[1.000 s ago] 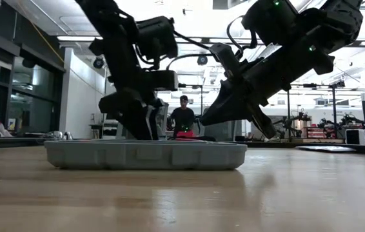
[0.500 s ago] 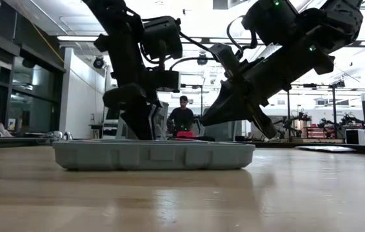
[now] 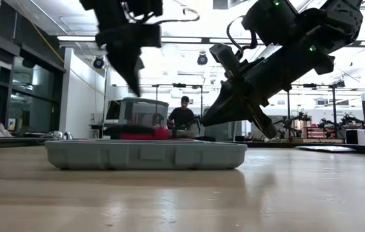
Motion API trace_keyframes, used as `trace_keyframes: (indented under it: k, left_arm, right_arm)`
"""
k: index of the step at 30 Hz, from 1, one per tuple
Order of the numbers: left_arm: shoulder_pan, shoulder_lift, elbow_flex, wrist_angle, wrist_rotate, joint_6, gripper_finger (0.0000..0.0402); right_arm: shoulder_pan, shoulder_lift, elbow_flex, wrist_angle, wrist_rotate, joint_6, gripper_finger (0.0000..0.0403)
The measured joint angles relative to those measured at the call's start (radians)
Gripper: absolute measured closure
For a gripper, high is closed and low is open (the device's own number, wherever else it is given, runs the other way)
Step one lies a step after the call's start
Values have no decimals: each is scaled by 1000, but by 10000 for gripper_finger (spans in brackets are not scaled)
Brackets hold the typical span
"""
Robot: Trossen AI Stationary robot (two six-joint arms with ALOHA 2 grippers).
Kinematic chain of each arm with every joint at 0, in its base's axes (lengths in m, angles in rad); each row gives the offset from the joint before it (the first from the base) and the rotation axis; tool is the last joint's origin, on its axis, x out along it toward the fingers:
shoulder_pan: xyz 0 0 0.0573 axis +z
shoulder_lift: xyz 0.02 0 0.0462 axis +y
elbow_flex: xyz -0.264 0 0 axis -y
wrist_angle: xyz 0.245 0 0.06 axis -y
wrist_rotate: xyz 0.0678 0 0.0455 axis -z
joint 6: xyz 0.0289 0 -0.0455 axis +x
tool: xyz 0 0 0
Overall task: Prefit tool cases
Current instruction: Remove the pliers from the tool case
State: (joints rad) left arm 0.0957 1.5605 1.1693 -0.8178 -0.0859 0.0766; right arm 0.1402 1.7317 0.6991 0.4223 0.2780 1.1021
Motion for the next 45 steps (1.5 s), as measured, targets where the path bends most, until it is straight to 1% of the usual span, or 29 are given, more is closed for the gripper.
trace_keyframes:
  k: [2, 6, 8, 10, 12, 15, 18, 21, 26, 29, 31, 34, 39, 45]
  left_arm:
    - [15, -46, -31, -48, -29, -20, 397]
    - [60, -156, -128, -59, -25, -72, 398]
    - [75, -200, -187, -2, -1, -74, 399]
    - [80, -239, -233, 104, 32, -84, 399]
    - [82, -241, -274, 209, 60, -102, 401]
    - [77, -215, -309, 349, 85, -110, 397]
    - [73, -170, -307, 431, 107, -96, 376]
    - [66, -117, -309, 453, 132, -69, 340]
    - [58, -25, -295, 452, 208, -11, 267]
    - [50, 14, -283, 460, 203, 5, 232]
    - [45, 38, -281, 475, 173, 6, 218]
    - [45, 65, -273, 509, 136, 6, 208]
    - [46, 102, -242, 529, 85, 7, 207]
    - [46, 137, -222, 525, 103, 56, 208]
  right_arm:
    - [0, 0, 0, 0, 0, 0, 402]
    - [0, 0, 0, 1, 0, -1, 402]
    - [0, 0, 0, 0, 0, -2, 402]
    - [-1, 0, 0, 0, 4, -2, 402]
    - [-3, 0, 0, 1, 6, -2, 402]
    - [-7, 0, 0, 1, 8, -2, 402]
    - [-8, 0, 0, 1, 8, 0, 402]
    - [-8, 0, 0, 1, 8, 1, 402]
    - [-8, 0, 0, 1, 8, 1, 402]
    - [-9, 0, 0, 1, 8, 0, 402]
    - [-10, 0, 0, 0, 11, 0, 402]
    - [-10, 0, 0, -6, 20, 1, 402]
    - [-10, 0, 0, -9, 22, 1, 402]
    - [-10, 0, 0, -14, 22, 1, 402]
